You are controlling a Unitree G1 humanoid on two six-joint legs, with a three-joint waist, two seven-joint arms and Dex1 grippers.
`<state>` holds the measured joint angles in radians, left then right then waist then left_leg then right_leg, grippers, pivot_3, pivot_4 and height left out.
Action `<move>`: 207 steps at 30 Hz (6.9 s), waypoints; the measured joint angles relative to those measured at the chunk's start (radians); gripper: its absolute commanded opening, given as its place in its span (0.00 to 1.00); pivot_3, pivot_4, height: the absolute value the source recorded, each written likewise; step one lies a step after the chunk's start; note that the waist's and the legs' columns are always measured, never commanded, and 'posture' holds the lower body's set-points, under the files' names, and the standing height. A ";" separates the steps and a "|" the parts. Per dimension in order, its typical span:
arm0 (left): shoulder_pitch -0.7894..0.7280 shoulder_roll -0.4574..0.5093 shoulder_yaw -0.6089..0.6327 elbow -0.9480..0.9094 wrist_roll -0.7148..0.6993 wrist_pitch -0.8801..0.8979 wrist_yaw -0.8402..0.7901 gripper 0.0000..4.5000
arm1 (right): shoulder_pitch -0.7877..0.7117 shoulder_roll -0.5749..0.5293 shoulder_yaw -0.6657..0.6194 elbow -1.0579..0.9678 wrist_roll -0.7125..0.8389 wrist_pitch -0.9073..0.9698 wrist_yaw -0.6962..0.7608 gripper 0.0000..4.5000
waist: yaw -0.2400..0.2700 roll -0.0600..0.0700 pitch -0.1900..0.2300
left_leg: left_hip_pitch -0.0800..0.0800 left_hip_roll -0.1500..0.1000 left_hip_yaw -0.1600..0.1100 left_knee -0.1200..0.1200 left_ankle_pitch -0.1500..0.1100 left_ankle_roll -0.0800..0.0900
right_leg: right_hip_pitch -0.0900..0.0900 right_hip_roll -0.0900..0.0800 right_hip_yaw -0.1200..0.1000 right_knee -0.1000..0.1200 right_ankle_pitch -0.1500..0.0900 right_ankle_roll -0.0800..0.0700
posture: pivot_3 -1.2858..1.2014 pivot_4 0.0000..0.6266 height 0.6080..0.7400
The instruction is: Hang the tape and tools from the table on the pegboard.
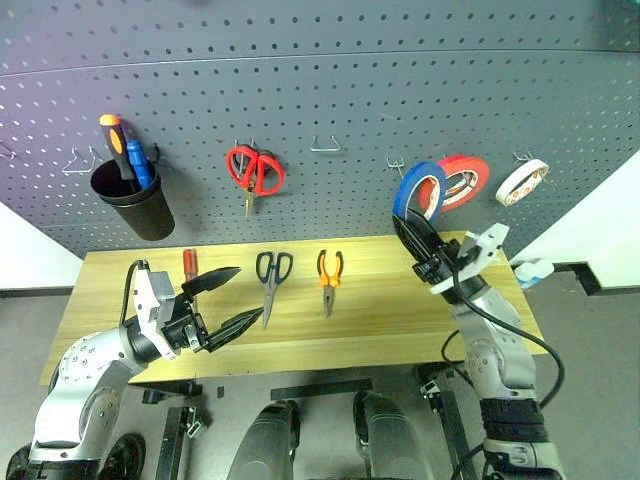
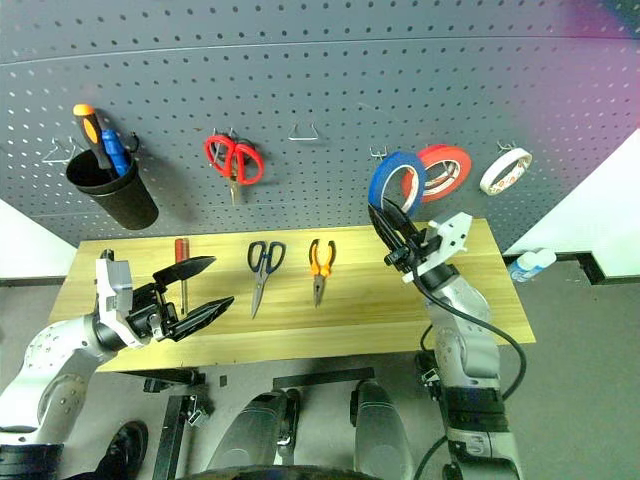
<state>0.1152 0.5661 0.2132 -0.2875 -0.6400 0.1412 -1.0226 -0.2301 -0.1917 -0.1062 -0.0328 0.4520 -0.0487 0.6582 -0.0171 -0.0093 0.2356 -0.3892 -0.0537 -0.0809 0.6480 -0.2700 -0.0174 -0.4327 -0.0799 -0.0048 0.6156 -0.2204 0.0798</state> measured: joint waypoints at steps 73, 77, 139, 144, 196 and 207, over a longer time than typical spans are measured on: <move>0.240 -0.011 0.211 -0.085 -0.049 -0.020 0.028 1.00 | -0.394 0.295 0.081 0.534 -0.299 0.803 -0.630 1.00 | 0.006 0.001 0.002 | -0.001 0.000 -0.001 -0.002 0.001 -0.001 | -0.004 0.001 0.000 0.002 -0.002 -0.005 | 0.57 0.41 1.00; 0.241 -0.011 0.211 -0.091 -0.049 -0.020 0.029 1.00 | -0.429 0.312 0.062 0.559 -0.289 0.801 -0.648 1.00 | 0.006 0.002 0.003 | -0.001 0.000 -0.001 -0.002 0.001 -0.001 | -0.004 0.001 0.000 0.002 -0.002 -0.005 | 0.57 0.41 1.00; 0.297 -0.015 0.213 -0.208 -0.071 0.007 0.099 1.00 | -0.484 0.315 0.154 0.725 -0.347 0.621 -0.705 0.91 | 0.005 0.002 0.047 | -0.008 0.000 -0.001 -0.006 0.000 0.000 | -0.011 0.000 0.000 -0.001 -0.003 -0.003 | 0.58 0.51 1.00; 0.304 -0.015 0.213 -0.212 -0.071 0.007 0.102 1.00 | -0.484 0.315 0.155 0.744 -0.352 0.600 -0.710 0.55 | 0.005 0.002 0.047 | -0.008 0.000 -0.002 -0.006 0.000 0.000 | -0.011 0.000 0.000 -0.001 -0.003 -0.003 | 0.59 0.51 1.00; 0.147 -0.020 0.162 -0.111 -0.084 0.008 0.070 1.00 | 0.051 0.110 0.052 -0.078 0.105 0.472 0.042 0.46 | 0.001 -0.003 0.049 | -0.019 -0.001 -0.001 -0.012 0.004 -0.006 | -0.026 -0.001 0.000 0.002 0.000 0.001 | 0.52 0.32 1.00; 0.093 -0.056 0.163 -0.126 -0.100 0.005 0.118 1.00 | -0.080 0.121 0.037 -0.097 0.204 0.445 0.056 0.46 | 0.005 -0.009 0.027 | -0.019 0.000 0.000 0.001 0.005 -0.008 | -0.021 0.002 0.000 0.004 0.008 0.001 | 0.53 0.21 1.00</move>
<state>0.2086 0.5097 0.3759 -0.4137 -0.7400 0.1459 -0.9043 -0.3097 -0.0711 -0.0693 -0.1301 0.6561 0.3967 0.7138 -0.0118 -0.0187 0.2624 -0.4081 -0.0542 -0.0812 0.6486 -0.2648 -0.0256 -0.4539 -0.0783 -0.0052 0.6194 -0.2120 0.0811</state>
